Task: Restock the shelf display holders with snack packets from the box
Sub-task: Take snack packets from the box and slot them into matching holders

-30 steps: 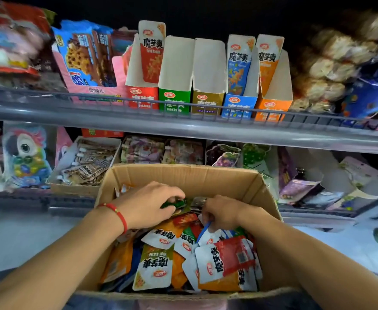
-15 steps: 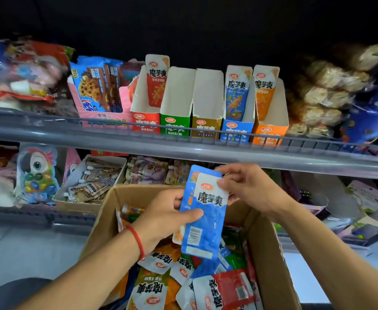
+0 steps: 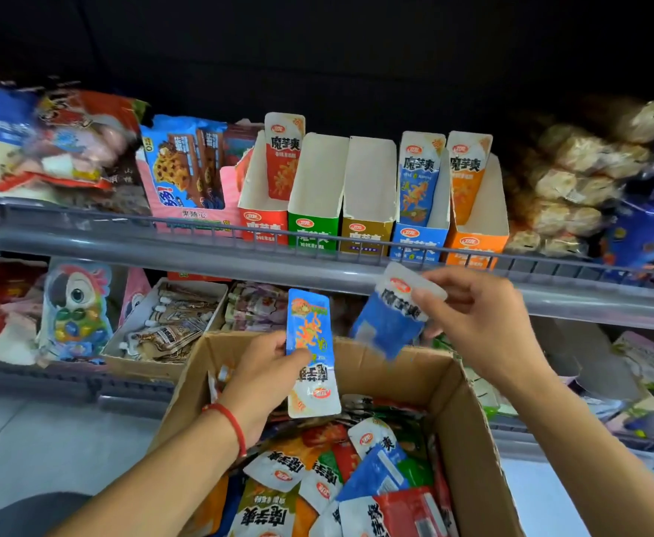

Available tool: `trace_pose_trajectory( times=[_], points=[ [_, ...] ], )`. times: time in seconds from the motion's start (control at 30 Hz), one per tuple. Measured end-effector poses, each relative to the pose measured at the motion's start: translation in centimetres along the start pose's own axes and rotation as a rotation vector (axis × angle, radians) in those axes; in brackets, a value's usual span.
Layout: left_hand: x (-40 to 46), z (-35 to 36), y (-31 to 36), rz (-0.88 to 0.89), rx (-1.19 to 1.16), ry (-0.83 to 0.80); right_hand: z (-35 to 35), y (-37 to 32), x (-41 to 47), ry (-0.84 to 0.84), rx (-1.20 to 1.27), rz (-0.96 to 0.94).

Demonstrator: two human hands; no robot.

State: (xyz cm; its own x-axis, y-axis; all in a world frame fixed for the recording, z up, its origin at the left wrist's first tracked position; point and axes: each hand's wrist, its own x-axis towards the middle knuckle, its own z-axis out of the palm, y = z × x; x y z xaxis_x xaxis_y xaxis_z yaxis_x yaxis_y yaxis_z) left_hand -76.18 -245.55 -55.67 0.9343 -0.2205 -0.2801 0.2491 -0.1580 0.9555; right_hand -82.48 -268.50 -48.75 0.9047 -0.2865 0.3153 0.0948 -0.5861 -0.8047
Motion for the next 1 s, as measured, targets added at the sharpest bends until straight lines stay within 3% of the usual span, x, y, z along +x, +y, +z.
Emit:
trace_pose_trajectory(
  times=[0.07, 0.13, 0.27, 0.4, 0.5, 0.57, 0.67, 0.8, 1.0],
  points=[
    [-0.2, -0.1, 0.3, -0.119, -0.222, -0.042, 0.2, -0.1, -0.7, -0.026, -0.031, -0.246],
    [-0.5, -0.3, 0.9, -0.248, -0.487, -0.125, 1.5, 0.6, -1.8, -0.194, -0.090, -0.402],
    [-0.5, -0.9, 1.3, -0.240, -0.620, -0.141, 4.0, 2.0, -3.1, -0.503, -0.093, -0.438],
    [-0.6, -0.9, 1.0, -0.148, -0.552, -0.046, 4.2, 1.8, -3.2, -0.478, 0.013, -0.177],
    [-0.9, -0.8, 1.1, -0.094, -0.564, -0.055, 6.3, 0.9, -4.3, -0.382, 0.397, 0.293],
    [-1.4, -0.6, 1.1, -0.100, -0.552, -0.089, 7.7, 0.4, -4.7, -0.333, 0.610, 0.490],
    [-1.5, -1.0, 1.7, -0.082, -0.478, -0.108, 7.3, 0.3, -4.1, -0.279, 0.685, 0.527],
    [-0.6, -3.3, 2.4, 0.019, -0.377, -0.006, 4.9, 0.3, -2.7, -0.366, 0.427, 0.431],
    [-1.1, -3.8, 2.0, 0.112, -0.143, -0.175, 3.1, 1.2, -1.6, -0.259, 0.327, 0.378]
  ],
)
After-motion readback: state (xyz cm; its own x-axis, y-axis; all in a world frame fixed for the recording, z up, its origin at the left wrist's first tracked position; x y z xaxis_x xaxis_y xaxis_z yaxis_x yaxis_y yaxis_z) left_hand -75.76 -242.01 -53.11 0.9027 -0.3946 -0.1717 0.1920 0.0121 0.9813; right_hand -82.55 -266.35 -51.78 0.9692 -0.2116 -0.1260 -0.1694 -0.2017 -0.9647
